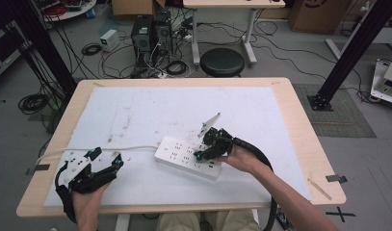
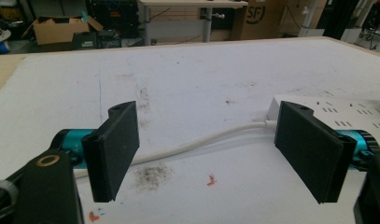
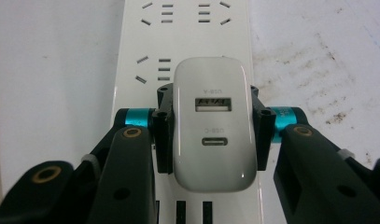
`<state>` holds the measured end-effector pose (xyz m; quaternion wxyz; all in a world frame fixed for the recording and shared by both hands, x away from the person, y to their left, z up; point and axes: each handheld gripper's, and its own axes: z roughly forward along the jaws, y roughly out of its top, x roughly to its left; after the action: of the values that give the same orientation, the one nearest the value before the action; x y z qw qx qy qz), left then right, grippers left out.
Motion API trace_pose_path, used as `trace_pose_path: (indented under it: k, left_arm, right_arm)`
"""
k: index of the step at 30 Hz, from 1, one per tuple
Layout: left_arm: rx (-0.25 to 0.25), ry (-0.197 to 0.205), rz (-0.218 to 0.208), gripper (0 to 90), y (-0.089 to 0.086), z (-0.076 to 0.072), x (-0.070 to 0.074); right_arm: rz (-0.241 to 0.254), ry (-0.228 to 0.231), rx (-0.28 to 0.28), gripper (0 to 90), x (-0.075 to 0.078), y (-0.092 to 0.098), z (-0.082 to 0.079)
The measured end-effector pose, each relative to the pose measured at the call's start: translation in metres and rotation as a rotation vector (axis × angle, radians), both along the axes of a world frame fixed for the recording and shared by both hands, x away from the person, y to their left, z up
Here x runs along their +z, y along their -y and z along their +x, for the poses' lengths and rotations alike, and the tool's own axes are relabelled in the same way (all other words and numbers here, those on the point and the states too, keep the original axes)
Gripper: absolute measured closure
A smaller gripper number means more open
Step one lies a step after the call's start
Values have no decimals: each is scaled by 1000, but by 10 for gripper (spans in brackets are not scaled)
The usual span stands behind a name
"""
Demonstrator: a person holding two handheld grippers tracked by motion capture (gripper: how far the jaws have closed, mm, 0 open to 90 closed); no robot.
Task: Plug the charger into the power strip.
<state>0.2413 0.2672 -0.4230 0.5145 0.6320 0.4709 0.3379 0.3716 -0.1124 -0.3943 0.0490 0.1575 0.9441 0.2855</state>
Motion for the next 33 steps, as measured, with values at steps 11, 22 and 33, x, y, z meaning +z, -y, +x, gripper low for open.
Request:
trace_pose_path:
  k: [11, 22, 33]
  left_arm:
    - [-3, -3, 6, 220, 1, 0, 0]
    - [9, 5, -1, 221, -4, 1, 0]
    - [2, 10, -3, 221, -1, 2, 2]
  right_arm:
    - [32, 15, -11, 638, -4, 3, -2]
    - [49, -24, -19, 613, -5, 4, 1]
    - [118, -40, -39, 231, -2, 11, -6]
